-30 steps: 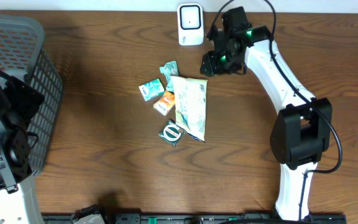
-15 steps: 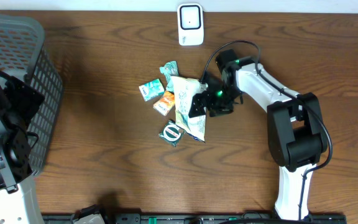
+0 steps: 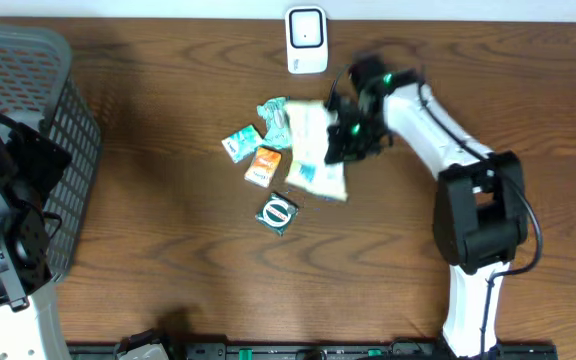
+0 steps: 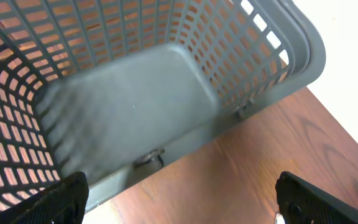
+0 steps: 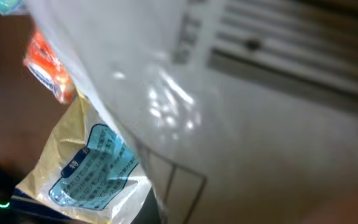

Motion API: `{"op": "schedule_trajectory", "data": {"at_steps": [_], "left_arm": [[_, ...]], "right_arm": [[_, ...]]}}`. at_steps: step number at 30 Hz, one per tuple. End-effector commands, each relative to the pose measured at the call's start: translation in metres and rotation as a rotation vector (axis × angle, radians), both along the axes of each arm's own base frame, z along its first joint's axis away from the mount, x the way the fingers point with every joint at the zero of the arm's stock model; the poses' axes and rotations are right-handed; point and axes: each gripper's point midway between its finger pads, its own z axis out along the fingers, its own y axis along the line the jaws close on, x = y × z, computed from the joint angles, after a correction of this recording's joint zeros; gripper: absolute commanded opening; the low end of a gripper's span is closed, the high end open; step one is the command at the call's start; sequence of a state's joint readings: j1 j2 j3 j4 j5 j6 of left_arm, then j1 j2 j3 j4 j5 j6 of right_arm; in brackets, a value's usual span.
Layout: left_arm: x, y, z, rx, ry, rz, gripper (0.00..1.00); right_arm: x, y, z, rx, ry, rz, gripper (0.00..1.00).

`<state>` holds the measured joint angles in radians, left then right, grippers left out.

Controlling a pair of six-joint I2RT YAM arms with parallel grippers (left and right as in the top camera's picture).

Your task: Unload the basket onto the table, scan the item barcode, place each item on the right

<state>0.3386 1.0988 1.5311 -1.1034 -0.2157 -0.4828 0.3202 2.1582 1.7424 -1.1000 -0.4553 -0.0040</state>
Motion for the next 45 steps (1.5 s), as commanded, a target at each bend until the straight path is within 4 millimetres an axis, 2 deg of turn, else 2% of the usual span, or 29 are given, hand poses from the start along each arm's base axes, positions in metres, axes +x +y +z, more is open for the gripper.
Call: {"op": "schedule_trajectory", "data": {"at_steps": [1, 2, 4, 7, 9, 10, 11, 13, 16, 19, 22, 25, 27, 28, 31, 33, 35, 39, 40, 42, 45], "left_arm": [[-0.001, 0.001, 0.0, -0.002, 0.0, 0.013, 0.95], [-0.001, 0.001, 0.0, -0.002, 0.0, 0.013, 0.95], [-0.001, 0.001, 0.0, -0.002, 0.0, 0.013, 0.95], [-0.001, 0.001, 0.0, -0.002, 0.0, 0.013, 0.95], [-0.001, 0.001, 0.0, -0.002, 0.0, 0.013, 0.95], [-0.001, 0.001, 0.0, -0.002, 0.0, 0.013, 0.95], [-0.001, 0.001, 0.0, -0.002, 0.0, 0.013, 0.95], [-0.001, 0.001, 0.0, -0.002, 0.0, 0.013, 0.95], [-0.001, 0.001, 0.0, -0.002, 0.0, 0.013, 0.95], [-0.001, 0.001, 0.0, -0.002, 0.0, 0.013, 0.95], [-0.001, 0.001, 0.0, -0.002, 0.0, 0.013, 0.95], [-0.001, 0.001, 0.0, -0.002, 0.0, 0.013, 0.95], [-0.001, 0.001, 0.0, -0.002, 0.0, 0.013, 0.95], [-0.001, 0.001, 0.0, -0.002, 0.0, 0.013, 0.95], [-0.001, 0.001, 0.0, -0.002, 0.0, 0.013, 0.95], [-0.001, 0.001, 0.0, -0.002, 0.0, 0.013, 0.95], [-0.001, 0.001, 0.0, -0.002, 0.0, 0.013, 0.95], [-0.001, 0.001, 0.0, -0.002, 0.0, 0.013, 0.95], [-0.001, 0.001, 0.0, -0.002, 0.0, 0.013, 0.95], [-0.001, 0.001, 0.0, -0.002, 0.0, 0.013, 0.95], [-0.001, 0.001, 0.0, -0.002, 0.0, 0.013, 0.95]], "right_arm": [[0.035, -0.022, 0.042, -0.166, -0.29, 0.283, 0.01], [0.036, -0.028, 0.044, -0.226, -0.339, 0.408, 0.01], [0.036, -0.035, 0.04, -0.297, -0.376, 0.545, 0.01], [0.027, -0.037, 0.029, -0.311, -0.373, 0.682, 0.02], [0.024, -0.041, 0.019, -0.328, -0.377, 0.766, 0.11], [0.028, -0.043, 0.018, -0.348, -0.387, 0.764, 0.11], [0.039, -0.05, 0.019, -0.399, -0.401, 0.676, 0.32], [0.055, -0.062, 0.023, -0.47, -0.42, 0.528, 0.99], [0.069, -0.079, 0.027, -0.55, -0.428, 0.347, 0.99], [0.064, -0.084, 0.025, -0.525, -0.363, 0.148, 0.99], [0.047, -0.075, 0.021, -0.386, -0.247, 0.053, 0.99], [0.043, -0.071, 0.022, -0.283, -0.205, 0.026, 0.99], [0.043, -0.071, 0.025, -0.209, -0.165, -0.04, 0.99], [0.042, -0.069, 0.029, -0.117, -0.114, -0.113, 0.99], [0.03, -0.07, 0.037, 0.015, -0.006, -0.173, 0.99], [0.022, -0.084, 0.037, 0.0, 0.035, -0.185, 0.99], [0.022, -0.098, 0.036, -0.015, 0.046, -0.214, 0.99], [0.029, -0.117, 0.039, 0.047, 0.11, -0.386, 0.99], [0.027, -0.12, 0.04, 0.078, 0.169, -0.475, 0.99], [0.023, -0.122, 0.035, 0.075, 0.225, -0.545, 0.99], [0.017, -0.115, 0.009, 0.06, 0.323, -0.694, 0.99]]}}
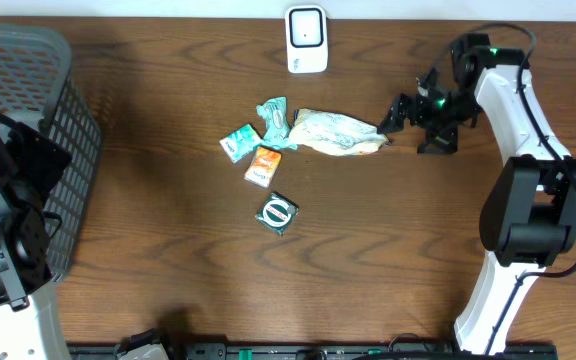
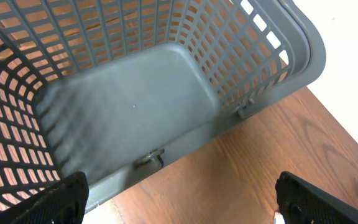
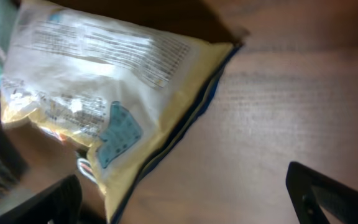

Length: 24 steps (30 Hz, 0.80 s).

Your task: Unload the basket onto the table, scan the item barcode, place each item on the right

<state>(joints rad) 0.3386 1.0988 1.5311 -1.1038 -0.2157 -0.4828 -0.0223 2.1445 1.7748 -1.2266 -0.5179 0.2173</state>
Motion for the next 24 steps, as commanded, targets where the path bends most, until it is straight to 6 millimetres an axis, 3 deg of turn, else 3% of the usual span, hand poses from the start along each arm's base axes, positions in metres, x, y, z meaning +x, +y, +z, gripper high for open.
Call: {"op": "schedule_trajectory", "data": {"at_steps": [1, 3, 6, 11, 13, 16, 19, 22, 23, 24], "left_arm": [[-0.001, 0.001, 0.0, -0.002, -0.001, 0.013, 0.95], [-0.001, 0.001, 0.0, -0.002, -0.001, 0.013, 0.95], [-0.001, 0.001, 0.0, -0.002, -0.001, 0.013, 0.95], [-0.001, 0.001, 0.0, -0.002, -0.001, 0.013, 0.95], [-0.001, 0.001, 0.0, -0.002, -0.001, 0.013, 0.95], [-0.001, 0.001, 0.0, -0.002, -0.001, 0.013, 0.95], [-0.001, 0.001, 0.0, -0.002, -0.001, 0.013, 0.95], [-0.001, 0.001, 0.0, -0.002, -0.001, 0.013, 0.95], [-0.001, 0.001, 0.0, -0.002, -0.001, 0.013, 0.95], [-0.001, 0.001, 0.0, -0.002, -0.001, 0.013, 0.95]], "right_arm": [[-0.015, 0.021, -0.02, 0.05, 0.166, -0.209, 0.99], [-0.02, 0.033, -0.031, 0.091, 0.197, -0.237, 0.99], [-0.019, 0.066, -0.045, 0.255, 0.18, -0.242, 0.99], [-0.014, 0.088, -0.061, 0.295, 0.174, -0.305, 0.99], [-0.007, 0.094, -0.062, 0.299, 0.126, -0.289, 0.94], [0.001, 0.086, -0.073, 0.205, 0.067, -0.301, 0.66], [0.008, 0.079, -0.077, 0.166, 0.017, -0.29, 0.48], [0.016, 0.079, -0.074, 0.171, -0.068, -0.219, 0.08], [0.019, 0.082, -0.07, 0.192, -0.105, -0.181, 0.01], [0.023, 0.086, -0.063, 0.231, -0.148, -0.133, 0.01]]}}
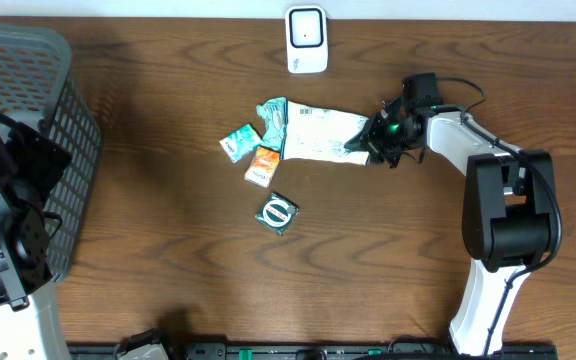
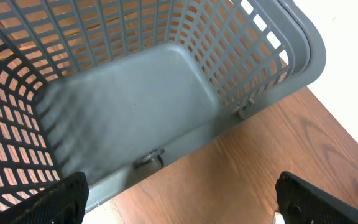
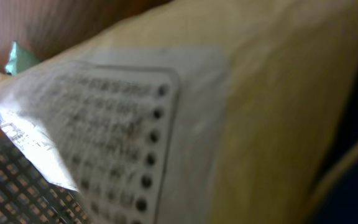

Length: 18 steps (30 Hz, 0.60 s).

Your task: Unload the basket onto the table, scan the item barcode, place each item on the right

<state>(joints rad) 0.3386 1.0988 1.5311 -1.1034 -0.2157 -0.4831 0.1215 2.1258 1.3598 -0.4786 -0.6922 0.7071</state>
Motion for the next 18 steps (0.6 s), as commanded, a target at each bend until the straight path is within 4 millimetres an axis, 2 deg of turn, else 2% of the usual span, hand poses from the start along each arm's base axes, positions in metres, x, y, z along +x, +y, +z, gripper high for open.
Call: {"op": "schedule_trajectory", "data": {"at_steps": [1, 5, 9, 10, 12, 18], "left_arm": [[-0.001, 0.001, 0.0, -0.002, 0.0, 0.013, 0.95], [-0.001, 0.001, 0.0, -0.002, 0.0, 0.013, 0.95], [-0.001, 0.001, 0.0, -0.002, 0.0, 0.013, 0.95], [-0.001, 0.001, 0.0, -0.002, 0.0, 0.013, 0.95], [-0.001, 0.001, 0.0, -0.002, 0.0, 0.013, 0.95], [-0.001, 0.001, 0.0, -0.002, 0.0, 0.013, 0.95]], "right_arm": [[0.009, 0.002, 0.007, 0.011, -0.135, 0.106, 0.01], [0.025, -0.002, 0.04, 0.074, -0.222, 0.114, 0.01], [0.029, -0.007, 0.073, 0.124, -0.296, 0.119, 0.01], [0.03, -0.002, 0.095, 0.163, -0.402, 0.188, 0.01], [0.02, 0.016, 0.151, 0.268, -0.671, 0.374, 0.01], [-0.003, 0.031, 0.229, 0.195, -1.039, 0.564, 0.01]]}}
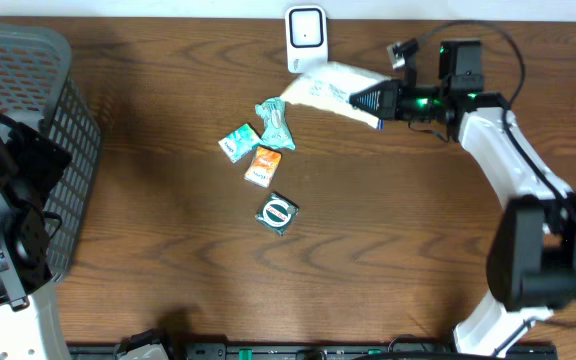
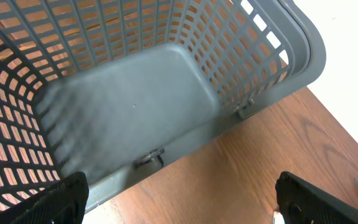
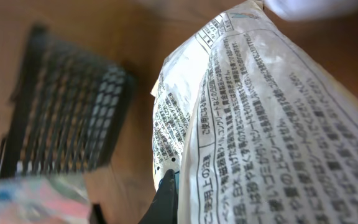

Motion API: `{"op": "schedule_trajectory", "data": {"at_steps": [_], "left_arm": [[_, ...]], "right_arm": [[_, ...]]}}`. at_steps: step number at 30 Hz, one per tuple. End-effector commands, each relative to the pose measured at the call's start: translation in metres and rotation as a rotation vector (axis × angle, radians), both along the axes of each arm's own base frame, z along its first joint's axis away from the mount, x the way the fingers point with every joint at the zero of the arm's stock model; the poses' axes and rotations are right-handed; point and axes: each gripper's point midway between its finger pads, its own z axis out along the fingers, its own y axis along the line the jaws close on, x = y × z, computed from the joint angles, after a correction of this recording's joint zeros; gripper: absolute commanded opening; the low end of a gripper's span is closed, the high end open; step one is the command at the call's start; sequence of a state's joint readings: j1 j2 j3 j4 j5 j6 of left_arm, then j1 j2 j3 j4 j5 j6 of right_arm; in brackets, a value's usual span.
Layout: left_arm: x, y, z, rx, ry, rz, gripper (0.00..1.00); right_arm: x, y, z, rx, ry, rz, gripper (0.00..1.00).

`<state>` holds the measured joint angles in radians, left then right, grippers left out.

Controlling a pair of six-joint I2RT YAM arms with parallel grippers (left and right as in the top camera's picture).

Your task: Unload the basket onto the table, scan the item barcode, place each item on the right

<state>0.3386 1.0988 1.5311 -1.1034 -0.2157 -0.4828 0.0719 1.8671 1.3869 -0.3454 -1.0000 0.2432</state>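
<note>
My right gripper [image 1: 373, 100] is shut on one end of a pale yellow snack bag [image 1: 330, 87]. It holds the bag off the table, just below and to the right of the white barcode scanner [image 1: 306, 40] at the back edge. In the right wrist view the bag's printed side [image 3: 272, 124] fills the frame beside one black fingertip [image 3: 166, 200]. My left gripper [image 2: 179, 211] stands open and holds nothing, over the table beside the grey basket [image 2: 123, 93].
Small packets lie mid-table: a teal one [image 1: 238, 142], a green-white one [image 1: 276, 122], an orange one [image 1: 263, 165] and a dark round-marked one [image 1: 278, 212]. The grey mesh basket [image 1: 38, 110] fills the far left, with the left arm beside it.
The bag lay on the table next to the small packets with my right gripper at its right end. Now it is lifted and held further back, by the scanner. The left arm is unchanged.
At first my right gripper held the bag over the packets. Then the bag lay on the table and the gripper was open, off to its right. Later the gripper was at the bag's right end. Now it holds the bag up near the scanner.
</note>
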Motion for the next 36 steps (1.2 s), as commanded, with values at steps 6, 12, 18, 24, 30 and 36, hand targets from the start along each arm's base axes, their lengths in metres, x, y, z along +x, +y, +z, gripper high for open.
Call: {"op": "schedule_trajectory", "data": {"at_steps": [6, 12, 18, 24, 30, 36], "left_arm": [[-0.001, 0.001, 0.0, -0.002, 0.0, 0.013, 0.95], [-0.001, 0.001, 0.0, -0.002, 0.0, 0.013, 0.95], [-0.001, 0.001, 0.0, -0.002, 0.0, 0.013, 0.95], [-0.001, 0.001, 0.0, -0.002, 0.0, 0.013, 0.95], [-0.001, 0.001, 0.0, -0.002, 0.0, 0.013, 0.95], [-0.001, 0.001, 0.0, -0.002, 0.0, 0.013, 0.95]], "right_arm": [[-0.054, 0.032, 0.117, 0.023, -0.542, 0.266, 0.01], [-0.082, 0.035, 0.104, 0.055, -0.521, 0.381, 0.01], [-0.083, 0.035, 0.105, 0.011, -0.736, 0.452, 0.01], [-0.066, 0.024, 0.079, -0.156, -0.666, 0.375, 0.01], [-0.093, 0.009, -0.004, -0.28, -0.366, 0.451, 0.01], [-0.096, 0.002, -0.079, -0.303, -0.203, 0.51, 0.01]]}}
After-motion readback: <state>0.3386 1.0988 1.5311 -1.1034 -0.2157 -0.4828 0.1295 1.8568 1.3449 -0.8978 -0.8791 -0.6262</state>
